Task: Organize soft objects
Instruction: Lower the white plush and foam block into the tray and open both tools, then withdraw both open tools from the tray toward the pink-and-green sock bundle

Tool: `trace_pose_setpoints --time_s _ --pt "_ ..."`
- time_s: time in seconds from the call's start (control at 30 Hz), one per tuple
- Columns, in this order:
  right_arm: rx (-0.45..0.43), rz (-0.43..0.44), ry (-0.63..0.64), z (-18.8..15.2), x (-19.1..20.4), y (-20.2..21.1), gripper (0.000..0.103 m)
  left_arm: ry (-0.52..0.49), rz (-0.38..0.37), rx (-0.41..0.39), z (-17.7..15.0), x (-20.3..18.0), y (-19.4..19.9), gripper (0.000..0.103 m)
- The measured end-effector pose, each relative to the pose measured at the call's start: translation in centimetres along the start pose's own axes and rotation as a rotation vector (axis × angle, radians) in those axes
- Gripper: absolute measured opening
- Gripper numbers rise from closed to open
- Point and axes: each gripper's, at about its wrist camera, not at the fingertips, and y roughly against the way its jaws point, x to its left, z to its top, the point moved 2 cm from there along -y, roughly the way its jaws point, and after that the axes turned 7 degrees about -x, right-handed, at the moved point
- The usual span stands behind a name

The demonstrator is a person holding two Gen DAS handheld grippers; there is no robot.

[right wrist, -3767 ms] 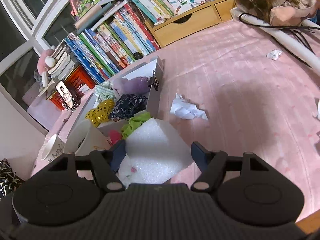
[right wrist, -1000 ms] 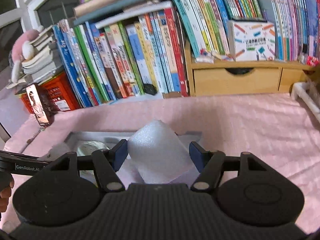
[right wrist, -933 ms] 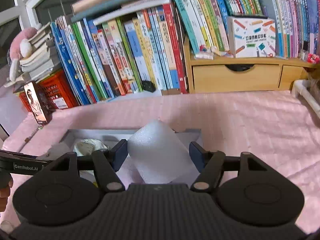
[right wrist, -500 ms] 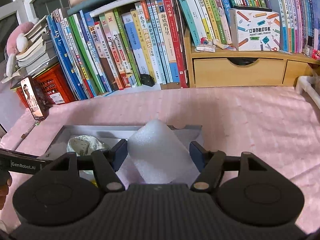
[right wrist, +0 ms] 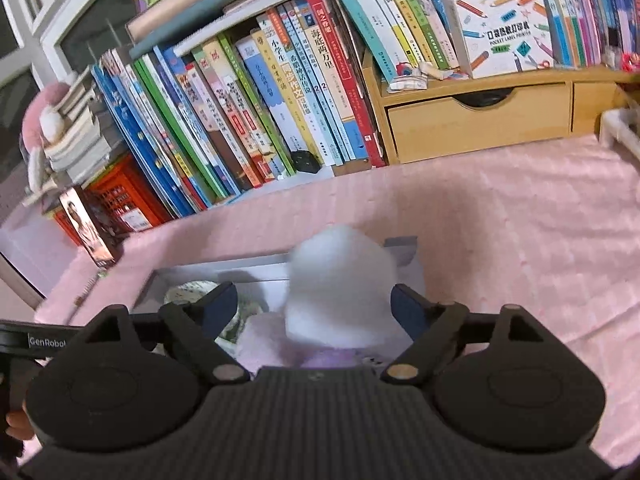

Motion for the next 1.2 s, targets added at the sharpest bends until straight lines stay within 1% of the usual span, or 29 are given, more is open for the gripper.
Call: trace_pose_setpoints --time_s 0.1,0.23,0.47,0.6,0.8,1.2 --pt "-0.011 0.013 -0.010 0.1 0.1 0.8 0.092 -0.017 0.003 -0.024 -0.1 -0.6 1.2 0.080" --pt "-0.026 0.026 -0.007 0.3 0.4 2.2 0.092 -0.045 -0.012 -0.050 -0.4 -1.6 3.1 0.081" --pt "-0.058 0.054 0.025 0.2 1.2 5.1 0.093 -0.106 -0.035 -0.110 -1.6 -4.1 6.7 0.081" --pt "-0.079 0.073 0.059 -0.2 1.7 7.2 0.093 -0.147 -0.054 -0.146 -2.8 -5.5 8.8 0.084" --pt "-0.108 0.096 0.101 -1.1 2.1 10.6 0.094 -0.200 -0.091 -0.192 -5.1 -7.7 11.9 0.084" --pt "-0.137 0.095 0.114 -2.5 2.2 16.3 0.096 -0.286 -0.177 -0.251 -9.8 -11.4 16.9 0.084"
